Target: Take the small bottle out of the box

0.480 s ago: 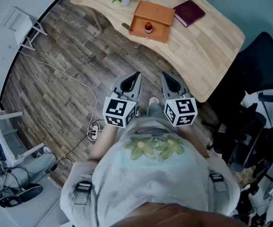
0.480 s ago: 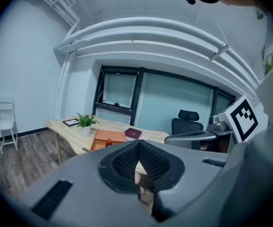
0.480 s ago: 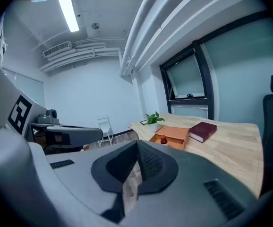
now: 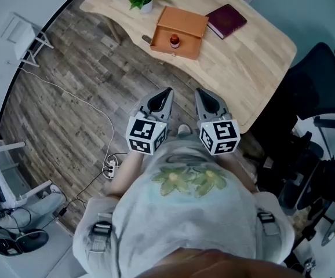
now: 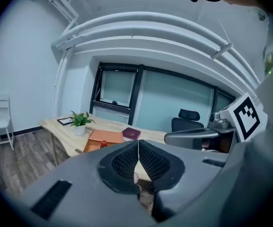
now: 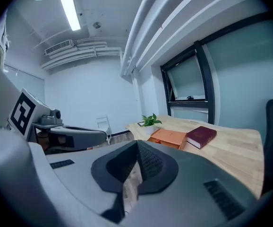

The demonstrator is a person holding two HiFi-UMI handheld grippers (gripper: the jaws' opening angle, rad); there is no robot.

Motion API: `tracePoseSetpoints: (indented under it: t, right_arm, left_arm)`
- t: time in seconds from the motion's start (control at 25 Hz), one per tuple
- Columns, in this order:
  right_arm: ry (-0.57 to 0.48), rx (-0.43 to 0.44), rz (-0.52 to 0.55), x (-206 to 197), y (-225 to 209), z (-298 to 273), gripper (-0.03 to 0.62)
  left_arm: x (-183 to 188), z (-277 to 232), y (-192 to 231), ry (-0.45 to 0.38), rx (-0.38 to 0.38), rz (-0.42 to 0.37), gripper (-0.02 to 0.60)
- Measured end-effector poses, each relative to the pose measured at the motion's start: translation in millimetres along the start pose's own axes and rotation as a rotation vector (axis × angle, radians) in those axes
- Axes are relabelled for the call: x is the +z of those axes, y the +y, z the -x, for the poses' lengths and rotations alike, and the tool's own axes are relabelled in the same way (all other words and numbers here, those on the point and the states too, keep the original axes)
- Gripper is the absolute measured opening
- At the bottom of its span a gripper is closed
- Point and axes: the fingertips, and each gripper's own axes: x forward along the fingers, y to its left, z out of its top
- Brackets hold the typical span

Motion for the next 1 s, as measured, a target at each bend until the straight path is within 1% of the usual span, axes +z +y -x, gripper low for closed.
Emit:
tracePoseSetpoints:
  t: [0.16,0.32,0.36,0.4,0.48,0.6,0.72,0.84,1.0]
  right_arm:
    - [0.005,0.004,0.0,2,-21,-6,0.008]
    - [0.006,0.007,0.003,7,-36,-19,0.009]
    - [0.005,0.007,-0.003,7,-38,-22,0.009]
    - [0.005,0.008,-0.009,7,-40,-26,0.009]
    - [0.009,0.006,-0.015,9,-44,-37,0.008]
    - [0.015,-0.011,-0.029,13,-49,-55,0.009]
    - [0.017,-0.034,-0.053,20,-53,-72,0.009]
    - [0.029,-0.055,-0.068,23,-56,-90,0.009]
    - [0.037,-0.087,-0.081,29,-64,-116,0.009]
  left_arm:
    - [-3,-21,0,0.01,0.011,0.024,0.009]
    - [-5,-38,15,0.032,0.052,0.038,0.011]
    - [-7,-41,19,0.045,0.056,0.039,0.02]
    - [-9,-46,24,0.058,0.056,0.037,0.044]
    - [-9,-57,37,0.085,0.058,0.021,0.086]
    - [-7,-74,59,0.122,0.062,-0.007,0.104]
    - [-8,-91,81,0.177,0.062,-0.056,0.149]
    - [-10,-108,101,0.224,0.049,-0.08,0.166]
    - [-12,-133,121,0.275,0.013,-0.111,0.181]
